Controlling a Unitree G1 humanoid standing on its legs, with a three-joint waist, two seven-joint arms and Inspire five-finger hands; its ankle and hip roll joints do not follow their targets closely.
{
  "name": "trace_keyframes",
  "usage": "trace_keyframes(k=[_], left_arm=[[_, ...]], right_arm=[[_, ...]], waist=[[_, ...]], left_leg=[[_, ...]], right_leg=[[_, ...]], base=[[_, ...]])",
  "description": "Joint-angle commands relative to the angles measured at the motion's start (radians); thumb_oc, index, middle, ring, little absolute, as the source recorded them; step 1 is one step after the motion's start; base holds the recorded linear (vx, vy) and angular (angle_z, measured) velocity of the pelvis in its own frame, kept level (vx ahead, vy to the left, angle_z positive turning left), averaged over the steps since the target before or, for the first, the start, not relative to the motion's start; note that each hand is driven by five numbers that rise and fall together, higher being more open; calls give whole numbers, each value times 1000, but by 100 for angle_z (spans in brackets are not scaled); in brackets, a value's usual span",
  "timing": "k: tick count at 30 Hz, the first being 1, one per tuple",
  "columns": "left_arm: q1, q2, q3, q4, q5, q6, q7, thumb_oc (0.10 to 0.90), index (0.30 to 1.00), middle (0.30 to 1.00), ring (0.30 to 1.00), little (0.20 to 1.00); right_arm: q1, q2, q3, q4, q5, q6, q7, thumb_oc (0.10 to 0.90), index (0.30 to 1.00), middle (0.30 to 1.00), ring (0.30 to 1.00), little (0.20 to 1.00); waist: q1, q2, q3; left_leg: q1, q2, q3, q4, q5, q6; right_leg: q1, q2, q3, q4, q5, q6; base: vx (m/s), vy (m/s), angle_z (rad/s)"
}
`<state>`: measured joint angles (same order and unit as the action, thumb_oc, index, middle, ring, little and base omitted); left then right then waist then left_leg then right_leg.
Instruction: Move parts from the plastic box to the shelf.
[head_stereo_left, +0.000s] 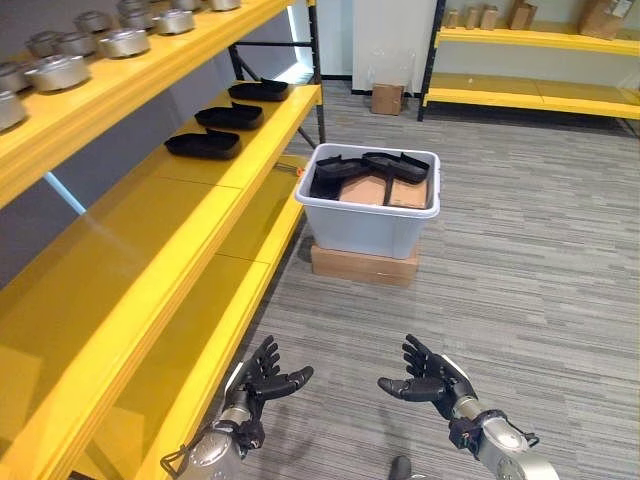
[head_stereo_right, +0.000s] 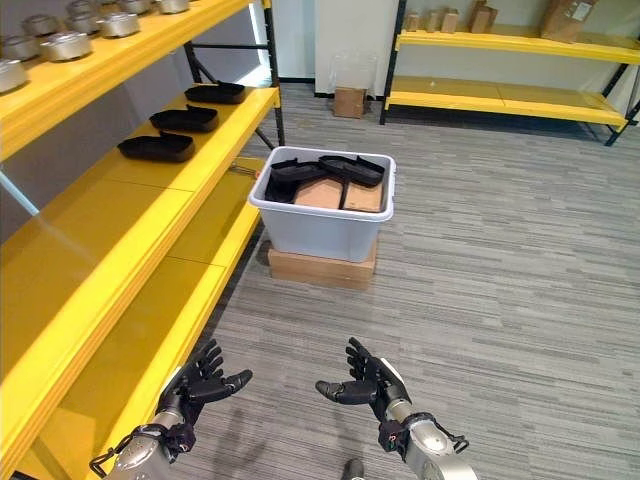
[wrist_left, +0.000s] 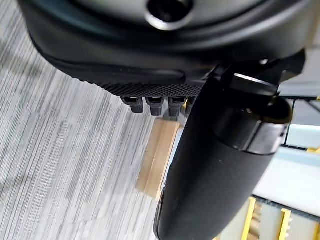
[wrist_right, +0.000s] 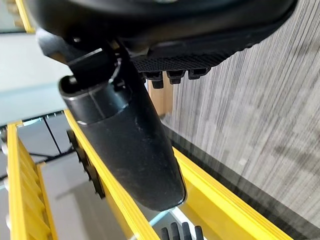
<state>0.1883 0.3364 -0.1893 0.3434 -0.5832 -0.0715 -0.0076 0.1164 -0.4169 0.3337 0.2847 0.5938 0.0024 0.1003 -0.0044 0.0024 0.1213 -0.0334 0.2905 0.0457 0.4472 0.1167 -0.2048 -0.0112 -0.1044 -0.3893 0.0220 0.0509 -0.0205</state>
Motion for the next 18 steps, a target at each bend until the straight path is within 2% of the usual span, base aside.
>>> trace_keyframes(k=[1, 2, 3, 4, 5, 6, 8, 9, 10, 11, 12, 13, 14, 16, 18], left_arm=[[-42, 42, 39, -113, -15, -77, -9, 900, 1000, 1000, 1000, 1000], [-34, 40, 37, -114, -14, -72, -7, 900, 1000, 1000, 1000, 1000], [-34, 40, 37, -114, -14, -72, -7, 900, 1000, 1000, 1000, 1000], [-33, 39, 31, -116, -2, -70, -3, 900, 1000, 1000, 1000, 1000], [-33, 39, 31, -115, -2, -70, -3, 900, 1000, 1000, 1000, 1000], [-33, 39, 31, -115, -3, -71, -2, 900, 1000, 1000, 1000, 1000], [-33, 43, 32, -115, 0, -74, -1, 900, 1000, 1000, 1000, 1000], [-33, 43, 32, -115, 0, -74, -1, 900, 1000, 1000, 1000, 1000], [-35, 42, 32, -105, 7, -77, 0, 900, 1000, 1000, 1000, 1000], [-35, 42, 32, -105, 7, -77, 0, 900, 1000, 1000, 1000, 1000], [-40, 42, 33, -96, 20, -81, 6, 900, 1000, 1000, 1000, 1000], [-46, 45, 36, -96, 19, -85, 4, 900, 1000, 1000, 1000, 1000], [-49, 47, 39, -97, 22, -86, 4, 900, 1000, 1000, 1000, 1000], [-37, 47, 51, -103, 18, -88, 5, 900, 1000, 1000, 1000, 1000], [-39, 52, 50, -107, 16, -89, 7, 900, 1000, 1000, 1000, 1000]], right_arm=[[-33, -1, 0, -118, 53, -89, 16, 900, 1000, 1000, 1000, 1000], [-20, -7, -8, -123, 53, -90, 6, 900, 1000, 1000, 1000, 1000], [-20, -7, -9, -123, 53, -89, 6, 900, 1000, 1000, 1000, 1000], [-4, -8, -22, -121, 58, -91, -5, 900, 1000, 1000, 1000, 1000], [-4, -8, -22, -121, 58, -91, -5, 900, 1000, 1000, 1000, 1000], [0, -9, -26, -123, 63, -93, -7, 900, 1000, 1000, 1000, 1000], [-1, -8, -27, -121, 60, -94, -4, 900, 1000, 1000, 1000, 1000], [-1, -8, -27, -121, 60, -94, -4, 900, 1000, 1000, 1000, 1000], [-6, -7, -25, -112, 52, -98, -3, 900, 1000, 1000, 1000, 1000], [-6, -7, -25, -112, 52, -98, -3, 900, 1000, 1000, 1000, 1000], [-8, -8, -22, -103, 44, -105, -1, 900, 1000, 1000, 1000, 1000], [-12, -9, -21, -102, 36, -103, 1, 900, 1000, 1000, 1000, 1000], [-14, -8, -20, -101, 29, -100, 5, 900, 1000, 1000, 1000, 1000], [-11, 4, -13, -99, 22, -91, 12, 900, 1000, 1000, 1000, 1000], [-12, 18, -9, -98, 23, -88, 17, 900, 1000, 1000, 1000, 1000]], waist=[[12, -11, 44], [21, -22, 61], [20, -19, 61], [24, -27, 71], [24, -27, 71], [24, -31, 69], [30, -35, 62], [30, -35, 62], [40, -30, 57], [42, -32, 60], [47, -19, 53], [52, -12, 51], [51, -9, 49], [59, -4, 28], [61, -8, 16]], left_leg=[[-27, -58, 30, 217, 18, 76], [-71, -61, 23, 304, 34, 88], [-74, -58, 20, 309, 32, 88], [-150, -79, 32, 249, -5, 98], [-150, -80, 32, 249, -5, 98], [-171, -90, 44, 186, -27, 101], [-176, -88, 60, -19, -46, 110], [-176, -88, 60, -19, -46, 110], [-164, -77, 48, -288, -5, 101], [-158, -78, 50, -295, -1, 101], [-174, -59, 33, -445, 82, 78], [-163, -56, 17, -522, 118, 57], [-165, -54, 30, -531, 130, 50], [-137, -58, 24, -534, 114, 62], [-121, -72, 45, -528, 115, 66]], right_leg=[[72, -13, 34, -32, -81, 26], [107, 6, 43, -46, -98, 5], [108, 9, 41, -46, -98, 5], [136, 18, 45, -66, -108, 10], [136, 18, 45, -66, -108, 10], [141, 19, 45, -76, -109, 16], [144, 18, 55, -82, -112, 33], [144, 18, 55, -82, -112, 33], [154, 17, 63, -91, -118, 55], [157, 16, 64, -91, -118, 55], [169, 26, 66, -107, -128, 62], [188, 32, 75, -109, -131, 69], [198, 34, 79, -109, -134, 74], [212, 32, 97, -103, -144, 85], [228, 9, 103, -86, -151, 94]], base=[[179, -258, -47], [81, -118, -33], [196, -180, -26], [113, -62, -6], [167, -59, 24], [119, 27, 31], [162, 62, 2], [234, 132, -15], [166, 93, -25], [286, 157, -41], [286, 128, -46], [386, 175, -28], [344, 157, -19], [283, 170, -18], [322, 214, -42]])
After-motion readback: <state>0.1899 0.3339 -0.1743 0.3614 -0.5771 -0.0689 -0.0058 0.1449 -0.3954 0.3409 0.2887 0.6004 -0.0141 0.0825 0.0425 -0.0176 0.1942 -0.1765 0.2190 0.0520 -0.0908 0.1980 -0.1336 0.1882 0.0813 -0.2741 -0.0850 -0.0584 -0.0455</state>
